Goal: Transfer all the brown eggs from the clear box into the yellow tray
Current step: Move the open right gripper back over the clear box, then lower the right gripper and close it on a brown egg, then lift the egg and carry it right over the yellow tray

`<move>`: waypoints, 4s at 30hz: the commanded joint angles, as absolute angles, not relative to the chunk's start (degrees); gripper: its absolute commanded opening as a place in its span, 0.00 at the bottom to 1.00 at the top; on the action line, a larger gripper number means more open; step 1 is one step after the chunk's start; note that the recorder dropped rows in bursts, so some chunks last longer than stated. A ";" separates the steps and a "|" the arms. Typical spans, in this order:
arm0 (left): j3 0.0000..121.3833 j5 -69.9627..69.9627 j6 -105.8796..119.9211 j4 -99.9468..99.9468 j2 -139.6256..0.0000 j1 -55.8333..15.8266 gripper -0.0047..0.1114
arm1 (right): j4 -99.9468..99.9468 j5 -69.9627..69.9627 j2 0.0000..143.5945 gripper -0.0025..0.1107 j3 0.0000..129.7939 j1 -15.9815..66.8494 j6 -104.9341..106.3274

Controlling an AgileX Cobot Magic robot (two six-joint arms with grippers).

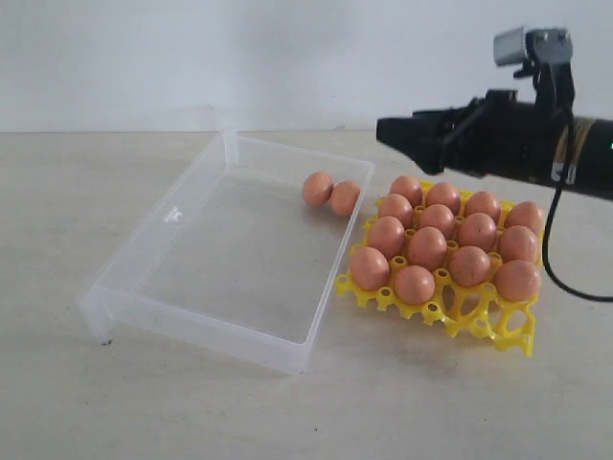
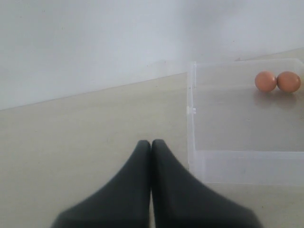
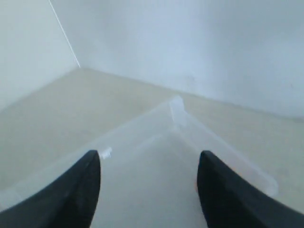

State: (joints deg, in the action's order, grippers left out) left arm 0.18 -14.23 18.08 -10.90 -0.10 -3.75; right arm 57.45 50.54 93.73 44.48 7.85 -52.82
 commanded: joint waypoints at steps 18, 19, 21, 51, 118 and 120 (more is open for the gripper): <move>0.00 -13.52 17.56 -11.12 0.00 -4.04 0.00 | 72.40 -8.39 94.54 0.02 70.47 44.46 -59.27; 0.00 -13.52 17.56 -11.12 0.00 -4.04 0.00 | 70.86 -9.85 96.29 0.02 72.94 44.71 -59.16; 0.00 -13.52 17.56 -11.12 0.00 -4.04 0.00 | 64.02 -13.07 100.30 0.02 77.89 45.14 -55.45; 0.00 -13.50 17.56 -11.12 0.00 -4.04 0.00 | 7.06 -54.61 132.10 0.06 122.23 37.17 -16.70; 0.00 -13.50 17.56 -11.12 0.00 -4.04 0.00 | 17.24 -45.11 144.55 0.02 122.71 34.39 -68.21; 0.00 -13.50 17.56 -11.12 0.00 -4.04 0.00 | 17.24 -45.51 144.00 0.02 122.71 35.52 -63.65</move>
